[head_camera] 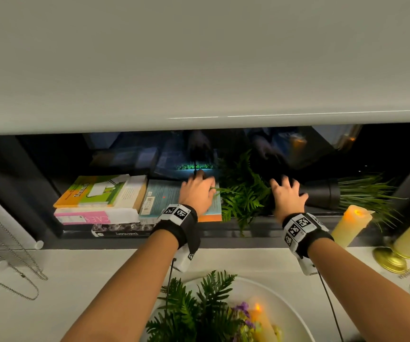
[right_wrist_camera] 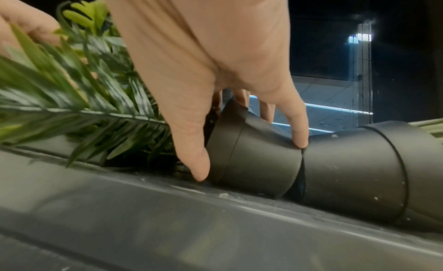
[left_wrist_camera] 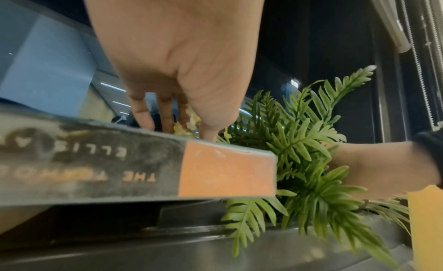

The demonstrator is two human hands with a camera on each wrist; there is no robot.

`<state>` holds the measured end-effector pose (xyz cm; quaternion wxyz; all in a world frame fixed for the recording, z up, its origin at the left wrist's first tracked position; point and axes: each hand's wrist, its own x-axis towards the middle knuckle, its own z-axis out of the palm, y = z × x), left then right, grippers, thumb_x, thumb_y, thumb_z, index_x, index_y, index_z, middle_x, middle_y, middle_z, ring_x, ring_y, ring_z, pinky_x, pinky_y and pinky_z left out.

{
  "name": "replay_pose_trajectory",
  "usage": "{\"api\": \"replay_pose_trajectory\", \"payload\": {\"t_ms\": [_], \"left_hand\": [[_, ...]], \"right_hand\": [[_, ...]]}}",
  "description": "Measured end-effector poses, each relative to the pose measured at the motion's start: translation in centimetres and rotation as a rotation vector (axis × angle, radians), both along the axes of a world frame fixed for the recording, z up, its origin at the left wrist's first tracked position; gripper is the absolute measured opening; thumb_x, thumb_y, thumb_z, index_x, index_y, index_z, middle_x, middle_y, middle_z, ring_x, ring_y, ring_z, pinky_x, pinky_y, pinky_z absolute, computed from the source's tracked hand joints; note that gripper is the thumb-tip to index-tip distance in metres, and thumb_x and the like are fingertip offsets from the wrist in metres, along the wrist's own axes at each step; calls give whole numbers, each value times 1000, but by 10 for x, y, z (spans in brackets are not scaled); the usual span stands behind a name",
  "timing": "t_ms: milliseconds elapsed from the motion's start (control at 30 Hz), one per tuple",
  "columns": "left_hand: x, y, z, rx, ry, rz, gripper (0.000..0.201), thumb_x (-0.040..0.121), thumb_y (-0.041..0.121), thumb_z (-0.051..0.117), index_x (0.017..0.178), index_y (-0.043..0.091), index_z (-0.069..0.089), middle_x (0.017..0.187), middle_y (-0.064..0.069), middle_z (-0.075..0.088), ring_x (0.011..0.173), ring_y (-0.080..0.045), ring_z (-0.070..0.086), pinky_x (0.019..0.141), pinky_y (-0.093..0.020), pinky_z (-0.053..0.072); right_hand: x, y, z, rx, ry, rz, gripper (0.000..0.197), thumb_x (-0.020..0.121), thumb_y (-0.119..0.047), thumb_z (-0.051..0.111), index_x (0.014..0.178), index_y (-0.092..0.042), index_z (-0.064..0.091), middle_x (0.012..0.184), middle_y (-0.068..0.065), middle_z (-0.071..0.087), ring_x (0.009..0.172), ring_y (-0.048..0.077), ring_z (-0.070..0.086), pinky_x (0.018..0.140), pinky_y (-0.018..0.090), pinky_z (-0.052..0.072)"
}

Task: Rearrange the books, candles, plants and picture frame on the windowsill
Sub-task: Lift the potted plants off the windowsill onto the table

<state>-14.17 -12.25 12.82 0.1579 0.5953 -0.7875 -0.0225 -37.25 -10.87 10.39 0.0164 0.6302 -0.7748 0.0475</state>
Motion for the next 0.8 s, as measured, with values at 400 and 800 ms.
{"api": "replay_pose_trajectory", "payload": {"t_ms": [400,800], "left_hand": [[5,22,13,-257,158,-7,10,80,12,59,87,17,65,109,1,57,99,-26,48,79,-34,31],[3,32,9,-257,240,-2,8,88,25,55,92,18,57,104,-1,54,97,-22,49,83,-36,34]], "right_hand": [[-7,4,-3,-42,-76,39,74,75,-11,75,136,-23,34,151,8,21,139,34,17,99,63,36],[-10,7,-1,-75,-247,55,77,73,-12,77,138,-16,34,151,10,17,140,36,13,93,66,39]]}}
